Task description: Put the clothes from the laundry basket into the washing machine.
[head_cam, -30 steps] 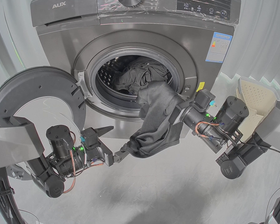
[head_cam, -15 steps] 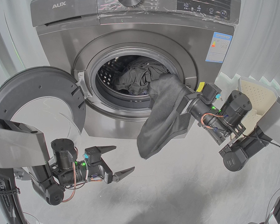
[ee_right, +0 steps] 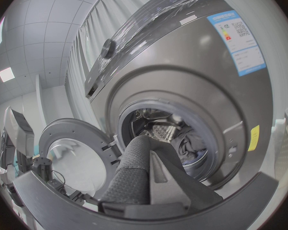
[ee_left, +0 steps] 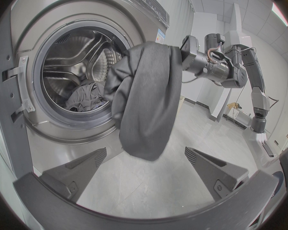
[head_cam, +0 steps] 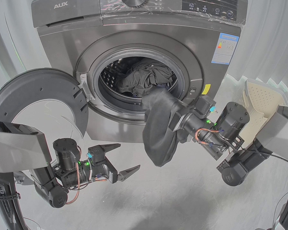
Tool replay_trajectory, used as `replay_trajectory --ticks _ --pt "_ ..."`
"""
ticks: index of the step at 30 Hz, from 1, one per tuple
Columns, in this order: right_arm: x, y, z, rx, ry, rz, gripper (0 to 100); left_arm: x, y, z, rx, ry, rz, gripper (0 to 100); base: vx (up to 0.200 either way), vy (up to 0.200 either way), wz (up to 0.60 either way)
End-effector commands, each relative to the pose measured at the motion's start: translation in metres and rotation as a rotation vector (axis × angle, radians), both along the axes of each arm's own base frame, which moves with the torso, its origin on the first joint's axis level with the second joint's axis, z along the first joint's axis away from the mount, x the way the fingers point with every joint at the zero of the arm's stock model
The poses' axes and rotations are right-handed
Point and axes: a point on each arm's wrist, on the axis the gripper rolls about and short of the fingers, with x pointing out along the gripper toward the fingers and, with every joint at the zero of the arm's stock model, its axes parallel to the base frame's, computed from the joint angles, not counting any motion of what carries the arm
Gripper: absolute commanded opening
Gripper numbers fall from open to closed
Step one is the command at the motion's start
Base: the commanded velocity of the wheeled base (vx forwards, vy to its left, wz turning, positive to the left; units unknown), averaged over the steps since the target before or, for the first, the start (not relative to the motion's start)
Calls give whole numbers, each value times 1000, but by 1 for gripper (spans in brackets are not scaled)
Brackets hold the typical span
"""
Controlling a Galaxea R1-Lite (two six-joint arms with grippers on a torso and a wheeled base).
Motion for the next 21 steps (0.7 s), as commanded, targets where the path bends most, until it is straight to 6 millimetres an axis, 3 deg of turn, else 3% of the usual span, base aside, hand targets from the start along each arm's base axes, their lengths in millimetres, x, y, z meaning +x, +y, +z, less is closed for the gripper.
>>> replay_trajectory --ticks 1,2,6,21 --pt "-3 23 -31 -48 65 33 0 5 -2 5 -16 -26 2 100 0 0 0" --pt "-2 35 -36 -48 61 49 0 9 -5 10 -31 -46 0 100 0 0 0" --pt "5 51 -45 -45 50 65 0 9 -7 16 -44 -63 -8 100 0 0 0" --pt "0 81 -42 -12 15 117 0 18 -20 23 -95 -79 5 100 0 0 0"
